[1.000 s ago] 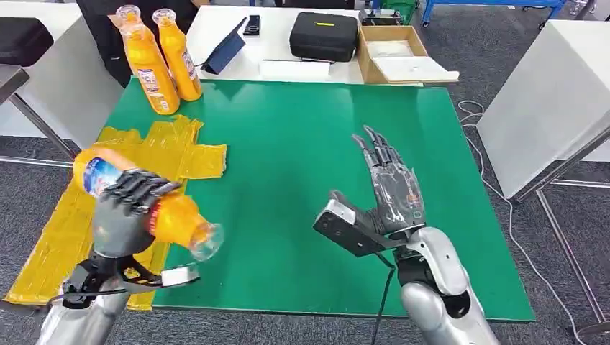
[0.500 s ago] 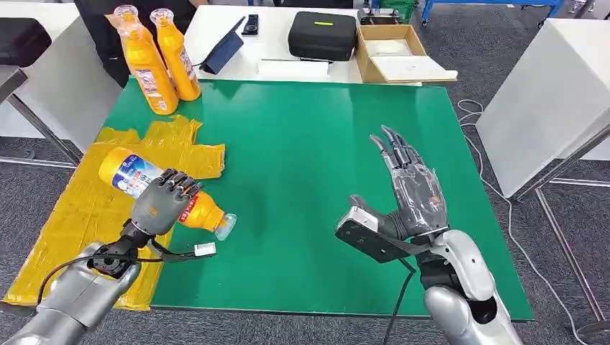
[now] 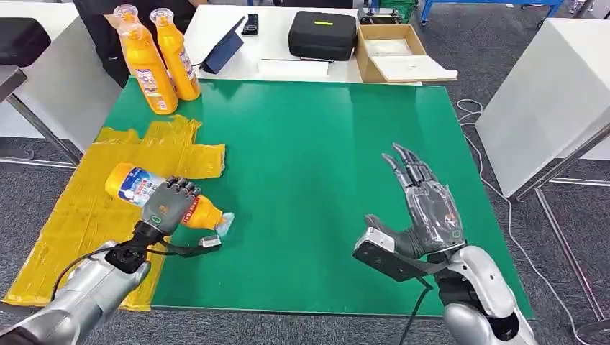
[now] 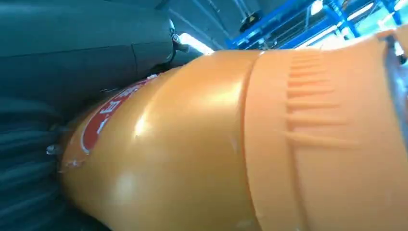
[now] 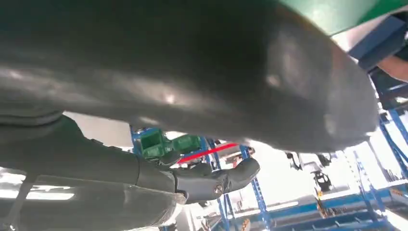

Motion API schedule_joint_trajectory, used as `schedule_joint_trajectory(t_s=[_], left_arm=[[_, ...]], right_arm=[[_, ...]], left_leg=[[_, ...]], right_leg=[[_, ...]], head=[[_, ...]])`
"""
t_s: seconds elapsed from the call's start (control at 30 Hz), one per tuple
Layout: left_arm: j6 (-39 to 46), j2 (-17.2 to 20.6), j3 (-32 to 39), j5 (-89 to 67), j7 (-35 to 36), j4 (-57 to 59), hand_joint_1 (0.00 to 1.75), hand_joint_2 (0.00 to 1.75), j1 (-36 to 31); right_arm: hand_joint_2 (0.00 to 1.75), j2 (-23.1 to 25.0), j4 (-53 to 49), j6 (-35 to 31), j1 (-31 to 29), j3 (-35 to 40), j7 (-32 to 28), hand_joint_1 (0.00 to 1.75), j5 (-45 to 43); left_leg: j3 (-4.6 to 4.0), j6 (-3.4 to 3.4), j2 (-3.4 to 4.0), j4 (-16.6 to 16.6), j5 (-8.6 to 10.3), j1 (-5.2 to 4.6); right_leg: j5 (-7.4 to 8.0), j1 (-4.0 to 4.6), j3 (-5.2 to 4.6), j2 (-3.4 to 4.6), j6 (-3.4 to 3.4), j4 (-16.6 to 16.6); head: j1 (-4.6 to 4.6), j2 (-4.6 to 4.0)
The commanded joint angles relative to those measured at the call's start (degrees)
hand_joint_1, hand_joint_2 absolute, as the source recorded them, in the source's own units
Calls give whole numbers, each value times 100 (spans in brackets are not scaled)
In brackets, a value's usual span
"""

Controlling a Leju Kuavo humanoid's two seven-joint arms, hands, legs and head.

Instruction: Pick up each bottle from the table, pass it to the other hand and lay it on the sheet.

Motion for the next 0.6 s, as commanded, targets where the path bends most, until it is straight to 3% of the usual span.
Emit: schedule_joint_trajectory(t_s=[0.03, 0.23, 0.27, 0.3, 0.33, 0.5, 0.6], left_arm=[[-49, -325, 181, -14, 19, 639, 175, 175, -392], [-44, -334, 196, -32, 16, 632, 175, 175, -382], [-116, -372, 231, -21, 4, 644, 148, 175, -382], [-277, -440, 269, -41, -17, 668, 0, 175, -398], [-600, -498, 317, -109, 35, 707, 0, 0, -451], [-851, -588, 456, -93, 71, 495, 0, 0, -484], [-1098, -491, 766, -66, -132, -205, 0, 0, -261]], right_arm=[[0, -143, 108, -45, 25, 145, 8, 0, -1], [0, -132, 112, -43, 14, 147, 6, 0, -2], [0, -129, 120, -45, 31, 144, 10, 0, 1], [0, -86, 136, -62, 60, 143, 25, 0, 24], [0, -15, 160, -63, 51, 125, 28, 0, 34], [0, 62, 16, 10, 147, 103, 128, 0, 229], [0, 193, -194, 171, 222, -44, 190, 0, 387]], left_leg=[[16, -26, -24, 0, -7, 9], [7, -20, -19, 2, -4, 10], [24, -41, -36, 7, -13, 16], [14, -30, -28, 4, -8, 13], [13, -25, -25, 1, -6, 11], [3, -17, -21, 1, -2, 9], [11, -29, -33, 3, -7, 11]], right_leg=[[-9, 5, 20, -2, -12, -2], [-6, 5, 8, -2, -9, 0], [-16, 8, 27, 0, -18, 4], [-10, 6, 16, -1, -13, 1], [-9, 5, 14, -4, -11, -2], [-5, 5, 5, -6, -8, -1], [-12, 5, 17, -9, -14, 2]], head=[[0, 0], [0, 0], [-2, 0], [0, 0], [-2, 0], [-2, 0], [0, 0]])
